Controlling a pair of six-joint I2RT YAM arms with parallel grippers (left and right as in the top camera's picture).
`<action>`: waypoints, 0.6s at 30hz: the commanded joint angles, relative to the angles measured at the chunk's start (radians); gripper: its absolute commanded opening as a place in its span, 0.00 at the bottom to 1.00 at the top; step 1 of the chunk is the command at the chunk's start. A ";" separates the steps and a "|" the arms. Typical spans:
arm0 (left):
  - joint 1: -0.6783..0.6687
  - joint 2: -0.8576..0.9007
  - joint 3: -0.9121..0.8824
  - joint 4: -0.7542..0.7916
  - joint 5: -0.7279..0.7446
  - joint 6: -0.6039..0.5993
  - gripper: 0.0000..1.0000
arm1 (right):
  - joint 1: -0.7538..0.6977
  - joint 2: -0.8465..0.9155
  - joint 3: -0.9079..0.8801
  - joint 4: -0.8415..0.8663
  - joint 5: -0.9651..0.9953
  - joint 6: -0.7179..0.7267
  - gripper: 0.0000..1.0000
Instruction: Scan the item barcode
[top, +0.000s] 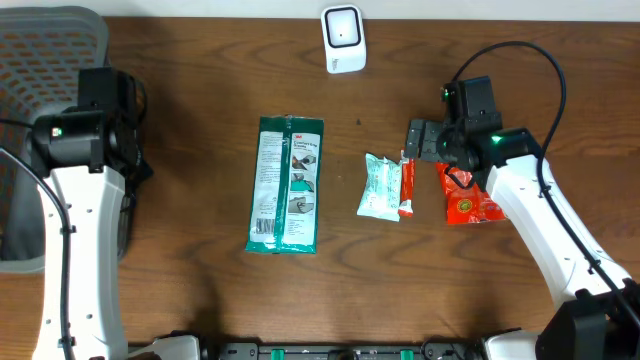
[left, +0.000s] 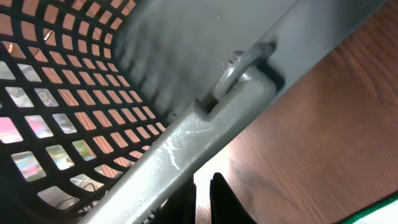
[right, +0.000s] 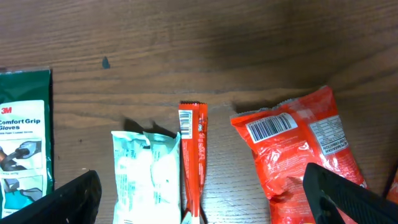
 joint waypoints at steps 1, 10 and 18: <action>0.005 -0.005 -0.008 0.008 -0.057 0.011 0.14 | -0.002 0.005 0.005 -0.001 0.013 -0.012 0.99; -0.010 -0.005 -0.008 0.071 0.356 0.146 0.17 | -0.002 0.005 0.005 -0.001 0.013 -0.012 0.99; -0.095 -0.005 -0.008 0.129 0.562 0.211 0.60 | 0.000 0.004 0.005 0.000 0.013 -0.012 0.99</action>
